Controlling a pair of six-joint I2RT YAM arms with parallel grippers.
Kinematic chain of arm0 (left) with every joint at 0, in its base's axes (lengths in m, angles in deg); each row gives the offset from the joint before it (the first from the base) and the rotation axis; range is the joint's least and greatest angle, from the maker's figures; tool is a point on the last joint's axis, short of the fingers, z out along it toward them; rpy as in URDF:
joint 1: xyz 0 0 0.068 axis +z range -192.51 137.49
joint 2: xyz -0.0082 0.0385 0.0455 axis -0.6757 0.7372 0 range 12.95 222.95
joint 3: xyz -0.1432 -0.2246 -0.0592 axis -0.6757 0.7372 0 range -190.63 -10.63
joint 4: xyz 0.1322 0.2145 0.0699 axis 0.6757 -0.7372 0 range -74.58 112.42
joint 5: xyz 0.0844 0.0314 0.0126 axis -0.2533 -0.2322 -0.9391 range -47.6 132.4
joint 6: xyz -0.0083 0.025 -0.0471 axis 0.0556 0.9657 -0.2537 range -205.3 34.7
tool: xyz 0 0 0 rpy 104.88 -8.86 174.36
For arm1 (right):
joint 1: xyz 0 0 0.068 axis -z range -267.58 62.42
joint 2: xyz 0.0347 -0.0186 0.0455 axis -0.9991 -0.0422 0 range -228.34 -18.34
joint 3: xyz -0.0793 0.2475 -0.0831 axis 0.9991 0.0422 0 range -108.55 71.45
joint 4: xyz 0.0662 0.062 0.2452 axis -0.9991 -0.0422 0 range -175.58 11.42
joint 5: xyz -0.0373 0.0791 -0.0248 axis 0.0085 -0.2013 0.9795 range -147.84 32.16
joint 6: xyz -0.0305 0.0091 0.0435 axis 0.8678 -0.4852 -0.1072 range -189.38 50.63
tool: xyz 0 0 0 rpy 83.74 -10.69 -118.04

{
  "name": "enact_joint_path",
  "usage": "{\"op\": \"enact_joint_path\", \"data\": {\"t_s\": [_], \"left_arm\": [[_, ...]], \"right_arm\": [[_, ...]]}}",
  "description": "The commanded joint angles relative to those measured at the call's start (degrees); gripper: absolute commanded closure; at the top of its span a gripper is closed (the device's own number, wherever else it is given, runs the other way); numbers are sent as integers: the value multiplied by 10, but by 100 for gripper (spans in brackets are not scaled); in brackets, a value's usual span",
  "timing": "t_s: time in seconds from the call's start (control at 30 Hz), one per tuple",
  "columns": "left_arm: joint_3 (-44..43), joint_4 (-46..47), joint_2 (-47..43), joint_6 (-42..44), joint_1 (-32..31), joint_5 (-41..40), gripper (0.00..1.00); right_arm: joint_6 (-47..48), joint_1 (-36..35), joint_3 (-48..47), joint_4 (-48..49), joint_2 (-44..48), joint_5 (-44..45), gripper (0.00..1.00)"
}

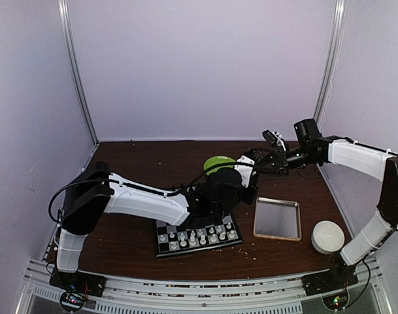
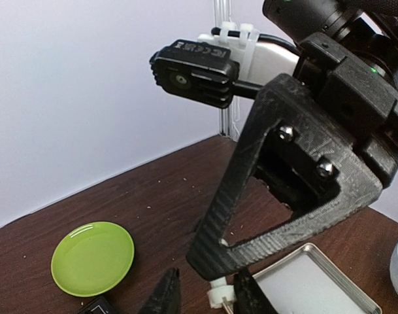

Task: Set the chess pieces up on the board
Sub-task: Pass from the right arm to the left, then place the rook at a1.

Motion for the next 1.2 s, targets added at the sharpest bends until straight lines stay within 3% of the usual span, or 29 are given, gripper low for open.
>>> {"op": "enact_joint_path", "data": {"t_s": [0.0,0.33,0.57,0.67,0.87,1.0,1.17], "left_arm": [[-9,29,-18,-2,7,10,72],[-8,27,-26,19,13,50,97],[57,-42,-109,32,18,86,100],[85,-144,-169,28,28,122,100],[76,-497,-264,22,61,174,100],[58,-704,-295,6,109,253,99],[57,-873,-319,14,153,341,98]], "right_arm": [[7,3,8,6,2,0,80],[6,4,10,9,5,-2,79],[69,50,-46,-75,12,-12,63],[129,77,-77,-143,15,-22,60],[299,99,-51,-226,64,16,59],[353,99,29,-180,125,65,59],[380,99,53,-166,156,95,58]]}}
